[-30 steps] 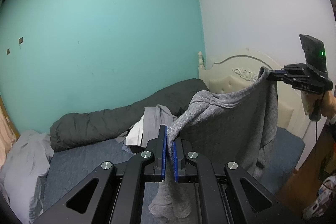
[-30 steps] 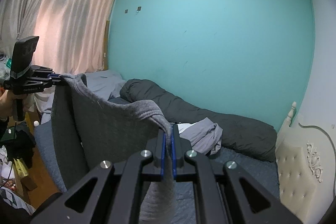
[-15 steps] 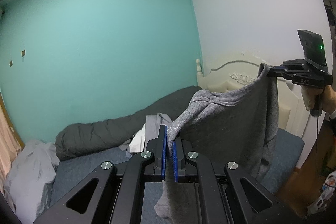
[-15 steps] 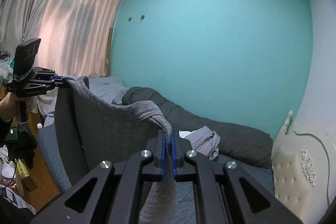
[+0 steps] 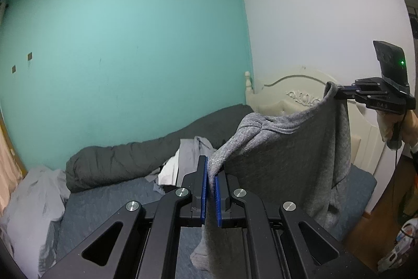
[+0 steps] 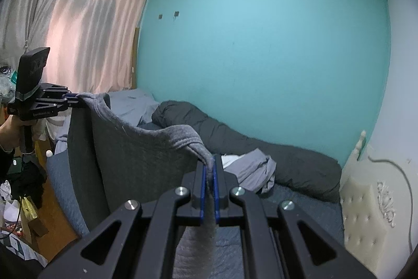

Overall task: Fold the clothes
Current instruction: 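Hold the hoodie hanging up between both tools, then lower the hoodie onto the sheet with both tools, then open the right tool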

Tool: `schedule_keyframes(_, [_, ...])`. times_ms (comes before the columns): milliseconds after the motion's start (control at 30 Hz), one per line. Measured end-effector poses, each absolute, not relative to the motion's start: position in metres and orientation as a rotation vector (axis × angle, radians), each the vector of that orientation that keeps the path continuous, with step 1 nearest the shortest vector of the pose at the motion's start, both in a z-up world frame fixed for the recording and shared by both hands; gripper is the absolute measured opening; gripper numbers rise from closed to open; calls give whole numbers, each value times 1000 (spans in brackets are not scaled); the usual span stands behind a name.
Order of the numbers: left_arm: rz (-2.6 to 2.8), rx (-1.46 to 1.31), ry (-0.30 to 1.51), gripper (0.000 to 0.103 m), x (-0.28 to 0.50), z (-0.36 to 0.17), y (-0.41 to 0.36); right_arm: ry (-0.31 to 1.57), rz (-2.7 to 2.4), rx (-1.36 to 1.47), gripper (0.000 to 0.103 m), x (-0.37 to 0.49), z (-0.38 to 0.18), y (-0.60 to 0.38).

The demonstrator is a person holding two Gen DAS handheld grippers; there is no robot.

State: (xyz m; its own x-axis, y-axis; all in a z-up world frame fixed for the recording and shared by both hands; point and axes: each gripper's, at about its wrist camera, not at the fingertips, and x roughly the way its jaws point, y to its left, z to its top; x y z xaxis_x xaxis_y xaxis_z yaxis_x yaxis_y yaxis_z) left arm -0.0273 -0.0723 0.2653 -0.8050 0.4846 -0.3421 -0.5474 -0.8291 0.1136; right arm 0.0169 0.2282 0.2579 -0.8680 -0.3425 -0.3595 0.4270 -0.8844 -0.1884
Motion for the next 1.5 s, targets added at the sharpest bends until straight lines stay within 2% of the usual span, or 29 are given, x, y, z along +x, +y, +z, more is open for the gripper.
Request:
schedule_keyframes(233, [2546,-523,290,5,-77,212,-65,340,-2659,588,4,-45,196,228])
schedule_keyframes(767, [2594,-798,302,5,-265,66,-51,256,-2601,834,4,-250,49,229])
schedule_keyframes(1200, [2559,-1025,271,5,-411,-97,-39,226,-2539,1069,4,-392,-100,233])
schedule_keyframes(1500, [2548,-1109,218,5,-482,-181,-33,222,-2527,1176,4,-468,-179,238])
